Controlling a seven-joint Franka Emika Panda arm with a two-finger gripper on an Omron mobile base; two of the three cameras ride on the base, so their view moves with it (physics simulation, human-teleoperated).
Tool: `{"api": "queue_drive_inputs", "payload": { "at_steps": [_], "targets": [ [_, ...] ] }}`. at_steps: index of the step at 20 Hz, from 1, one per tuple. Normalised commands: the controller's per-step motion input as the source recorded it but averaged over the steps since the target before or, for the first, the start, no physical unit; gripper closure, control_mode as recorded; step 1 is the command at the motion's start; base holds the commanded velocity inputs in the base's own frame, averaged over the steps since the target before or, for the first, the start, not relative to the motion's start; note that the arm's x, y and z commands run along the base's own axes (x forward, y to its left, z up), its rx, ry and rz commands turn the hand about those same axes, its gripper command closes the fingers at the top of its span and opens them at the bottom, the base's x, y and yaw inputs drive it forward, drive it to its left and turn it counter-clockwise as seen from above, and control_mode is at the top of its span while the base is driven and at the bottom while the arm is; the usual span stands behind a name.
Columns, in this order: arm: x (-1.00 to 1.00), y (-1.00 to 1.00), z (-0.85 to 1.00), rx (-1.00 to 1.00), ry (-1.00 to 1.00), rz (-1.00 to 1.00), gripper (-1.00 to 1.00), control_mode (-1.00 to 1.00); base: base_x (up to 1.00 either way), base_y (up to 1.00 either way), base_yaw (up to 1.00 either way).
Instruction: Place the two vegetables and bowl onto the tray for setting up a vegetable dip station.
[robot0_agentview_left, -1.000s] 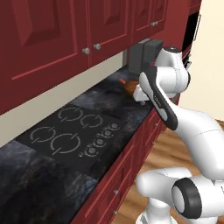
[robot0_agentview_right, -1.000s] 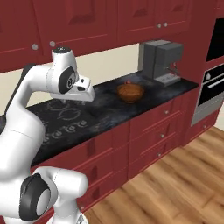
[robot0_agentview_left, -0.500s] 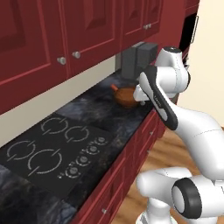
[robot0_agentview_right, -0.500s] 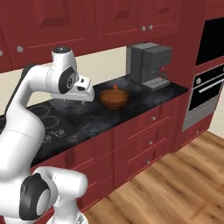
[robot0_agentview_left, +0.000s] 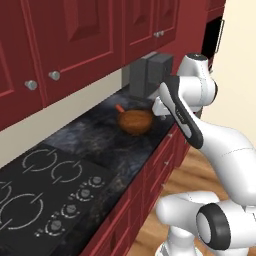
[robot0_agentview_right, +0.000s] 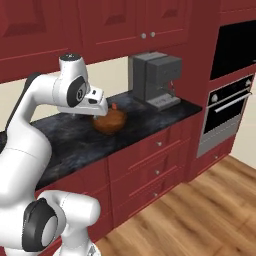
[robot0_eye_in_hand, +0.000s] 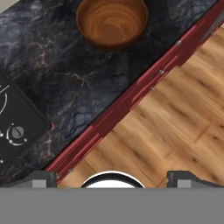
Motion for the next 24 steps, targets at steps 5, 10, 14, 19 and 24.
{"api": "queue_drive_inputs", "payload": {
  "at_steps": [5, 10, 14, 19, 24],
  "targets": [
    [0.00, 0.00, 0.00, 0.00, 0.00, 0.00, -1.00, 1.00, 0.38, -0.46, 0.05],
    [0.00, 0.00, 0.00, 0.00, 0.00, 0.00, -1.00, 1.00, 0.36, -0.42, 0.14],
    [0.00, 0.00, 0.00, 0.00, 0.00, 0.00, -1.00, 1.00, 0.35, -0.39, 0.19],
    [0.00, 0.00, 0.00, 0.00, 0.00, 0.00, -1.00, 1.00, 0.32, -0.41, 0.20],
    [0.00, 0.00, 0.00, 0.00, 0.00, 0.00, -1.00, 1.00, 0.25, -0.43, 0.24]
  ]
}}
